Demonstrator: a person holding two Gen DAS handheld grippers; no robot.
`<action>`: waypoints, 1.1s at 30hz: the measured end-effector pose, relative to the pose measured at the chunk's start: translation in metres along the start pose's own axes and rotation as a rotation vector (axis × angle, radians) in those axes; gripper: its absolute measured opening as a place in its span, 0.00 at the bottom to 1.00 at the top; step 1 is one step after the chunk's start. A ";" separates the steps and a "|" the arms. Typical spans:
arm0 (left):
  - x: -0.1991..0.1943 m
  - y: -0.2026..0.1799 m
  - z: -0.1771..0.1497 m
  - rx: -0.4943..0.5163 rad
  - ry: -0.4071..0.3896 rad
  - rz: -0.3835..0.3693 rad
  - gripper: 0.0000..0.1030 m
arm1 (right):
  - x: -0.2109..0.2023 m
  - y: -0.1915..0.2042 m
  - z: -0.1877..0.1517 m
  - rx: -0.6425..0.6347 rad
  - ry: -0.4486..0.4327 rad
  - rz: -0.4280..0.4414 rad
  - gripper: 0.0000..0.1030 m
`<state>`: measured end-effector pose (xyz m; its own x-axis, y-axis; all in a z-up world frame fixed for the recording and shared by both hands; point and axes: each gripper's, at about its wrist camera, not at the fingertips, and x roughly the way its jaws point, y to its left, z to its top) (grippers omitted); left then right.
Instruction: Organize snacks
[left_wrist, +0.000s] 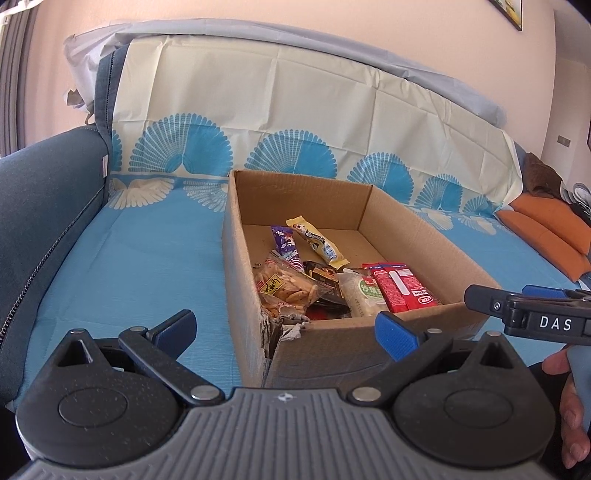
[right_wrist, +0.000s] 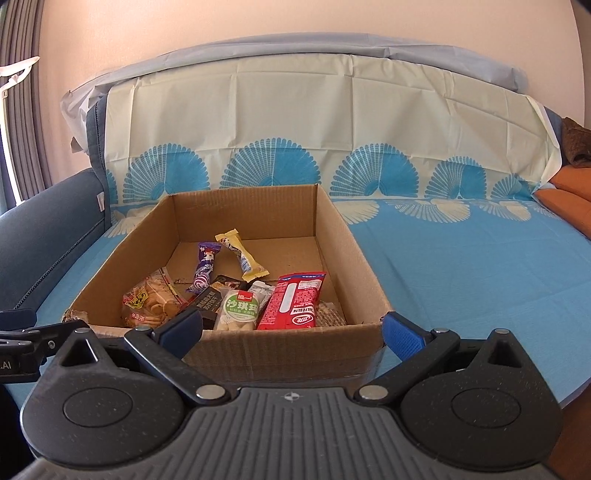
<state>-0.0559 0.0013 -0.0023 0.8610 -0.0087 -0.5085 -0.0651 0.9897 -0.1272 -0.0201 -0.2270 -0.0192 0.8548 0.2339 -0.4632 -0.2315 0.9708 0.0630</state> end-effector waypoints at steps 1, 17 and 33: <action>0.000 0.000 0.000 0.000 -0.001 0.000 1.00 | 0.000 0.000 0.000 -0.001 0.000 0.000 0.99; 0.001 -0.003 0.001 0.004 -0.003 0.001 1.00 | 0.001 0.000 0.000 -0.010 -0.001 0.004 0.99; 0.001 -0.005 0.001 0.009 -0.010 -0.003 1.00 | 0.000 0.001 0.000 -0.013 -0.006 0.004 0.99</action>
<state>-0.0540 -0.0038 -0.0019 0.8662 -0.0099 -0.4997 -0.0584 0.9909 -0.1209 -0.0202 -0.2261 -0.0192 0.8565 0.2381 -0.4581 -0.2407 0.9691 0.0536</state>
